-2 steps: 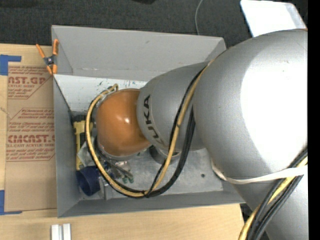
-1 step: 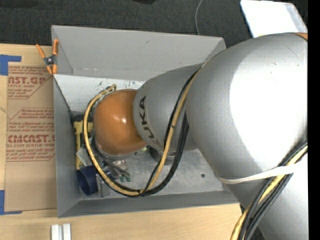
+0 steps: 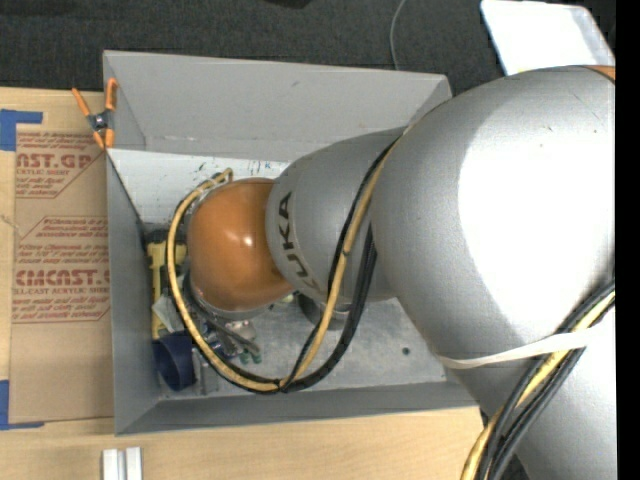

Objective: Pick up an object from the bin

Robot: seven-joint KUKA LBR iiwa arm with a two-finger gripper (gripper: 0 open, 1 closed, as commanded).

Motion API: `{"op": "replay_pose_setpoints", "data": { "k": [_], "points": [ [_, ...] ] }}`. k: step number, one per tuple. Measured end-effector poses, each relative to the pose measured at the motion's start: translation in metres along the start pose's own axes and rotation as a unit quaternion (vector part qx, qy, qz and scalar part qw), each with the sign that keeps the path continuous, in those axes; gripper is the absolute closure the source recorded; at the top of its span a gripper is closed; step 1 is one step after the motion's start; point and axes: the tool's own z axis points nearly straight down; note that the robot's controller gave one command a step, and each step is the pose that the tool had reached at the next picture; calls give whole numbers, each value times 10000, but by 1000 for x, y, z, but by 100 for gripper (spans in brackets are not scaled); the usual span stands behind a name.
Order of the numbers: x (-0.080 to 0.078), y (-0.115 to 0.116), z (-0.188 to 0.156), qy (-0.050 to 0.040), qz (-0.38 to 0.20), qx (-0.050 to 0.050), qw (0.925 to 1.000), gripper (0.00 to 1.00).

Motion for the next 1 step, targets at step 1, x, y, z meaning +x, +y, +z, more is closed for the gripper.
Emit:
{"op": "replay_pose_setpoints", "data": {
  "k": [1],
  "points": [
    [-3,2,-3,38,53,11,10000,100]
  ]
}}
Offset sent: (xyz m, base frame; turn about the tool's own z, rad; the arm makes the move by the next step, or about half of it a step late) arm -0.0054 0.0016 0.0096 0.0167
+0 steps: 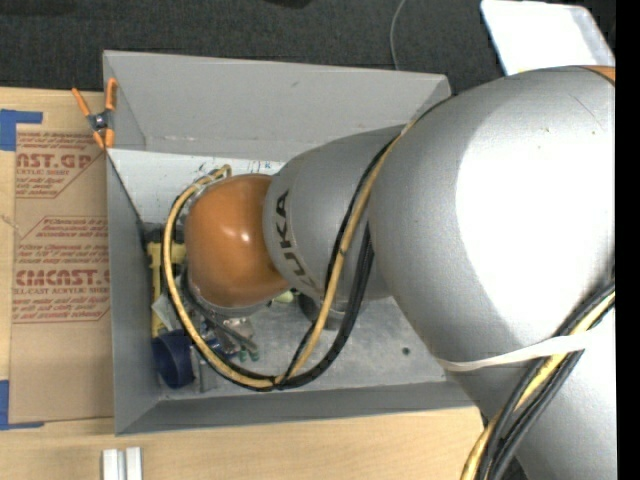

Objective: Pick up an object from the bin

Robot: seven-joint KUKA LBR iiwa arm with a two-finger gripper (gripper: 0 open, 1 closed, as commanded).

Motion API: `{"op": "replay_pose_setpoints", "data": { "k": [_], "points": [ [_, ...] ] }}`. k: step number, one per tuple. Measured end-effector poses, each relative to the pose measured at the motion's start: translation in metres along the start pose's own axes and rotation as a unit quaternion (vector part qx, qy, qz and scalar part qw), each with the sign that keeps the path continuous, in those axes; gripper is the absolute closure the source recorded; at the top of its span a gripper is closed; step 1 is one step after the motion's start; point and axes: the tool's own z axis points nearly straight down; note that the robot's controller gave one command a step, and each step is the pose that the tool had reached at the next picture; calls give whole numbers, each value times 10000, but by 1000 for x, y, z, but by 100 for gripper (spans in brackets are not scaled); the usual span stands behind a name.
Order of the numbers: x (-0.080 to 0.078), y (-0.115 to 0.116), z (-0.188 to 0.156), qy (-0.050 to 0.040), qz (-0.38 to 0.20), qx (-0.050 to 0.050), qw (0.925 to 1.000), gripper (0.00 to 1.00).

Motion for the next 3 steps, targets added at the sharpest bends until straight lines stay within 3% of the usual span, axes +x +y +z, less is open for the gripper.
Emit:
{"op": "replay_pose_setpoints", "data": {
  "k": [1,2,3],
  "points": [
    [6,1,-10,-53,36,-10,10000,100],
    [-2,0,-10,49,-85,13,10000,100],
    [-2,1,-5,2,-10,9,10000,100]
  ]
}}
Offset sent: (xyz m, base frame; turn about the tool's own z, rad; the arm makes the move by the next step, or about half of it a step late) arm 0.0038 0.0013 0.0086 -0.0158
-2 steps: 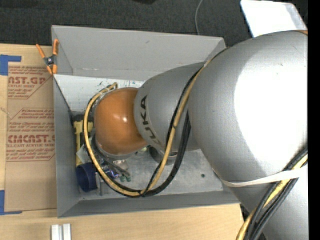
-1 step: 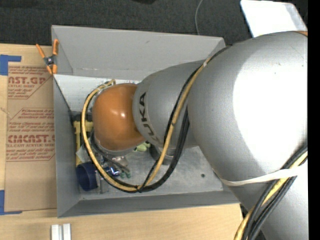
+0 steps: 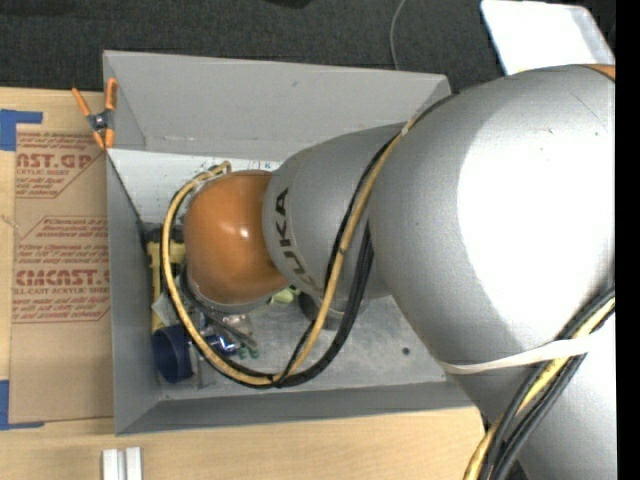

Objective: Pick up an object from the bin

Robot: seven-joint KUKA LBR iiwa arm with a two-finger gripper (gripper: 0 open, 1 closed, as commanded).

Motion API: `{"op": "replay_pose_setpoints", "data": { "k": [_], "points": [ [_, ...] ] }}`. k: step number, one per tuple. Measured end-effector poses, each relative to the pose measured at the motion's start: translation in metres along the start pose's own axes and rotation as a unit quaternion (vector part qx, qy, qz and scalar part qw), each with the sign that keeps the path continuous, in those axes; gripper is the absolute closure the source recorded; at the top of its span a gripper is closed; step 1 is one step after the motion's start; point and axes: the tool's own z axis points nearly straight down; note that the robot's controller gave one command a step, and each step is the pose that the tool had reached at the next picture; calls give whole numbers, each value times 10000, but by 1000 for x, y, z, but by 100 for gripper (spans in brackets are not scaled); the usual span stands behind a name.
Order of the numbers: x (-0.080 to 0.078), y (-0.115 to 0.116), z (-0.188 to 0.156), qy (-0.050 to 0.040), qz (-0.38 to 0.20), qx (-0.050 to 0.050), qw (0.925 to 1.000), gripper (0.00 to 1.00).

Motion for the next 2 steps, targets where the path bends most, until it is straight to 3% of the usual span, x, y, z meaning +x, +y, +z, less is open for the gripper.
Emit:
{"op": "replay_pose_setpoints", "data": {
  "k": [2],
  "points": [
    [-5,0,-4,83,-2,9,10000,100]
  ]
}}
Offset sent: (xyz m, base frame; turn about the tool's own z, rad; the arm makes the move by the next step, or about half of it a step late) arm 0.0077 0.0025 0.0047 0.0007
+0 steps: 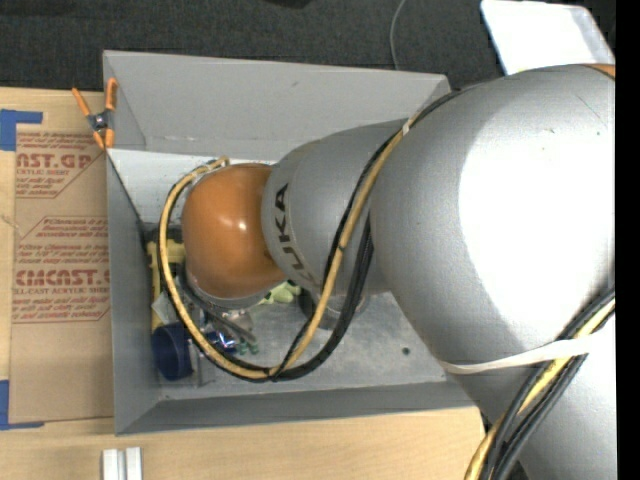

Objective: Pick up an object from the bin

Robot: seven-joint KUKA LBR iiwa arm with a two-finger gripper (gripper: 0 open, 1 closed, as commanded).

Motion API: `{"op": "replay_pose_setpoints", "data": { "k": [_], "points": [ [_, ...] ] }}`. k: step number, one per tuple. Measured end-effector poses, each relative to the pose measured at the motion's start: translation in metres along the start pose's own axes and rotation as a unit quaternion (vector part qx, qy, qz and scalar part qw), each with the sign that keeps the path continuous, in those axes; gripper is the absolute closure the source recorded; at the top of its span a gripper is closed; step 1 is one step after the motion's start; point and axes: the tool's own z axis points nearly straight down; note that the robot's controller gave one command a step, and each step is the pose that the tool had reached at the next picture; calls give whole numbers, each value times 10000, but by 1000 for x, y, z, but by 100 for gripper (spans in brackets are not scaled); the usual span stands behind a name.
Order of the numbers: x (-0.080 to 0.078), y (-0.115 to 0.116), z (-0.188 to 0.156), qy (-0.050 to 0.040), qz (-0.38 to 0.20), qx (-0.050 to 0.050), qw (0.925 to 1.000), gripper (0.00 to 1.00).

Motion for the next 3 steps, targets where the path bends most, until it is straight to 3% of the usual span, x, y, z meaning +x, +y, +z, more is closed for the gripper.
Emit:
{"op": "replay_pose_setpoints", "data": {
  "k": [1,2,3],
  "points": [
    [3,-3,-3,13,318,-29,9995,100],
    [-2,-7,-4,42,63,-13,10000,100],
    [0,-4,-10,19,281,-40,9996,100]
  ]
}}
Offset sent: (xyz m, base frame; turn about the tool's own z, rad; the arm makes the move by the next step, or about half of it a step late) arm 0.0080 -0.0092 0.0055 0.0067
